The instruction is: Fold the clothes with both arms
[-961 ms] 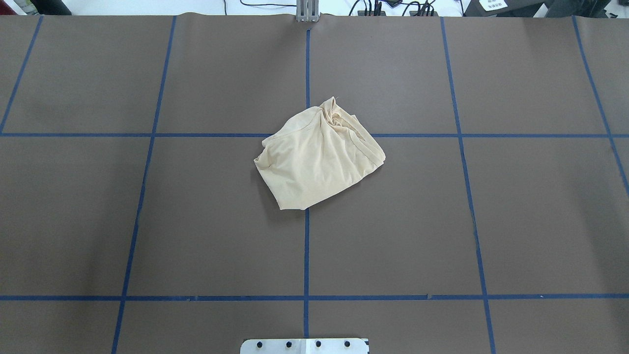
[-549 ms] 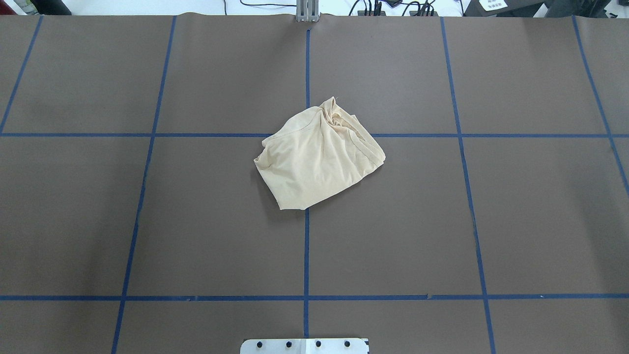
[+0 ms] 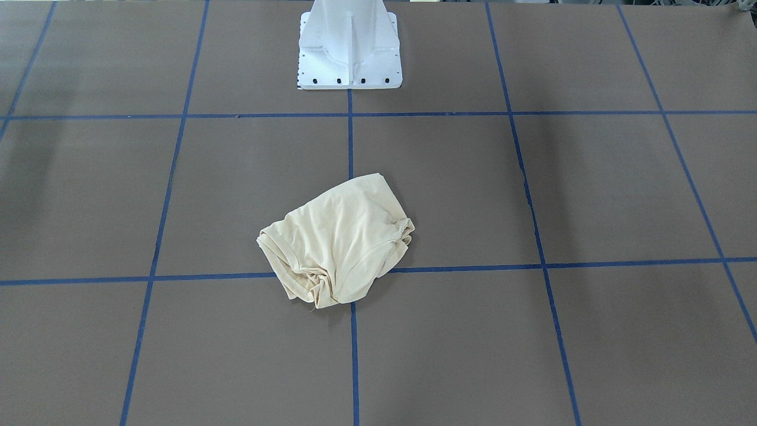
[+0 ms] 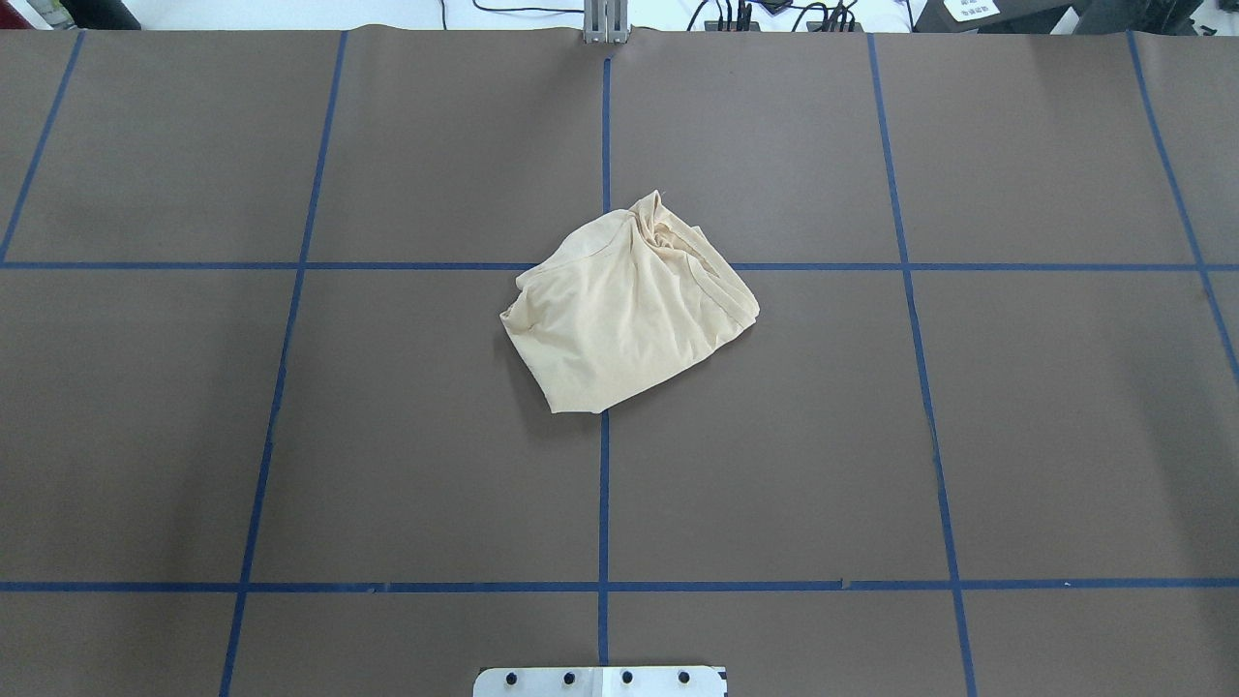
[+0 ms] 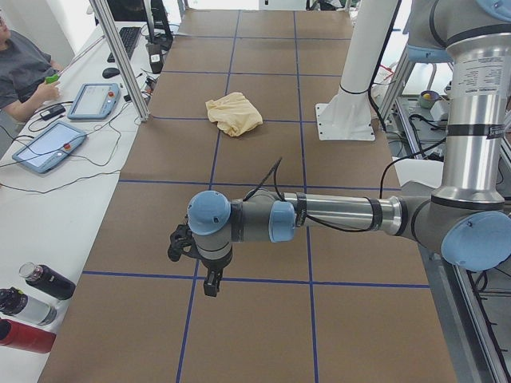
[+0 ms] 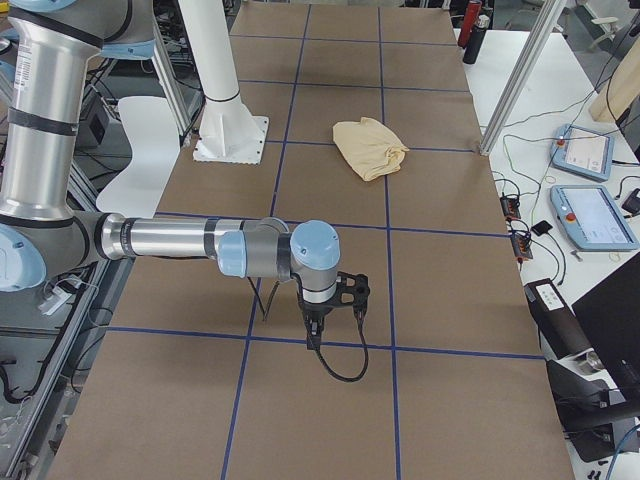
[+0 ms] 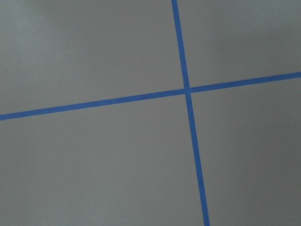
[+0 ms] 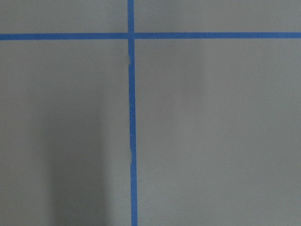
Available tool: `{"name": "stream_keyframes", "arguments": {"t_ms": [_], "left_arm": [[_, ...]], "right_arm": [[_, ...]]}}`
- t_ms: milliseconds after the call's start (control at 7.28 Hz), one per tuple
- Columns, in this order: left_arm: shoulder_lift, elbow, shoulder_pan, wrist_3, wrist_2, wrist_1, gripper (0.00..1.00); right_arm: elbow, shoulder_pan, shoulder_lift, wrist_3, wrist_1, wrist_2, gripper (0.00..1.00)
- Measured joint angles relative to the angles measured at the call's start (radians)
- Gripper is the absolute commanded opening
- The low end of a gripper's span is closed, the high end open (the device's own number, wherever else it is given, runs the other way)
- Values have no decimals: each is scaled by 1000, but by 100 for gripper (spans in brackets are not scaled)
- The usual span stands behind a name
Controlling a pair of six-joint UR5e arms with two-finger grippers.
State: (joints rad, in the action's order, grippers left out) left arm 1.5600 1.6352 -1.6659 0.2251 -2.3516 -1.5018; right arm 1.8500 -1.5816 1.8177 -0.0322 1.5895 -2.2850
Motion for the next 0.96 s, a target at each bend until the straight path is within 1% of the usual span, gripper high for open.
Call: {"name": "stream_keyframes", "arguments": {"t_ms": [549,961], "left_arm": [[-1,-1,1,2,0,0,100],[-26,-2,1,1,1,0,100]], "right_arm": [[0,0,0,0,1,-1,100],[0,0,-2,0,0,-1,100]]}}
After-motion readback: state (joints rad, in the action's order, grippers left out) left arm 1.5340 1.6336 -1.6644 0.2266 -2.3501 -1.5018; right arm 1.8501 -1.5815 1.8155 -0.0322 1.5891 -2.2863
